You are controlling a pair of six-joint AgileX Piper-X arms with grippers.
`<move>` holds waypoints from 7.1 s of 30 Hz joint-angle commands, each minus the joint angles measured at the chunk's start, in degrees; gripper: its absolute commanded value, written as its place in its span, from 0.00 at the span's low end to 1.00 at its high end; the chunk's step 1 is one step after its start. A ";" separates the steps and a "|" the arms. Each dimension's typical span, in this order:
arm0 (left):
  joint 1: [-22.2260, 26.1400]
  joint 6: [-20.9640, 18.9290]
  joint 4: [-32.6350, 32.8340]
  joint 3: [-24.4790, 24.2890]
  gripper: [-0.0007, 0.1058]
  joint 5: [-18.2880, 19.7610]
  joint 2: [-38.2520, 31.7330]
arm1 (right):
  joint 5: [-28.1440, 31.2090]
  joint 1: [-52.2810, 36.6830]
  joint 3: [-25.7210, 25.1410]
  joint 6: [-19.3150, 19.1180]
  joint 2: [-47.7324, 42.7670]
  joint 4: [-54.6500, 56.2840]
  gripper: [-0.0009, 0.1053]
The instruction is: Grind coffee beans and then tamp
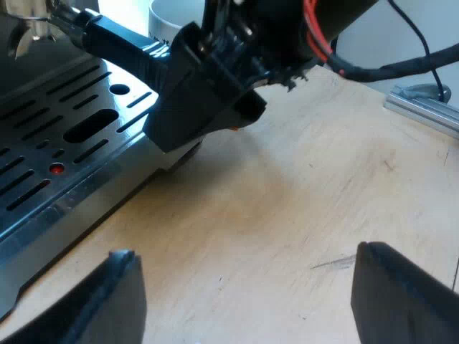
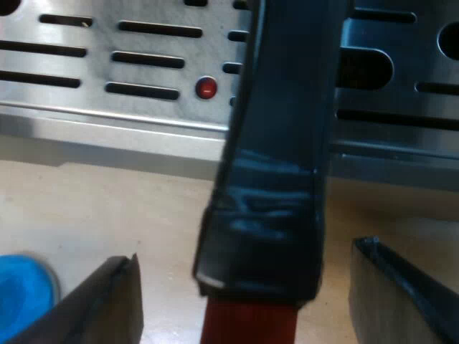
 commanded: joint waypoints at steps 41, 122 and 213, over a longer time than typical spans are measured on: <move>-0.30 -0.08 -0.66 0.01 0.59 1.12 -0.16 | -2.51 -0.77 -0.03 5.00 1.44 3.14 0.31; -0.30 -0.54 -2.41 0.01 0.59 1.12 -0.16 | 7.36 7.32 -0.03 11.62 -2.73 9.99 0.01; -0.30 -0.54 20.75 1.82 0.59 -16.11 -32.81 | 13.57 24.06 32.12 -0.65 -24.71 -18.58 0.01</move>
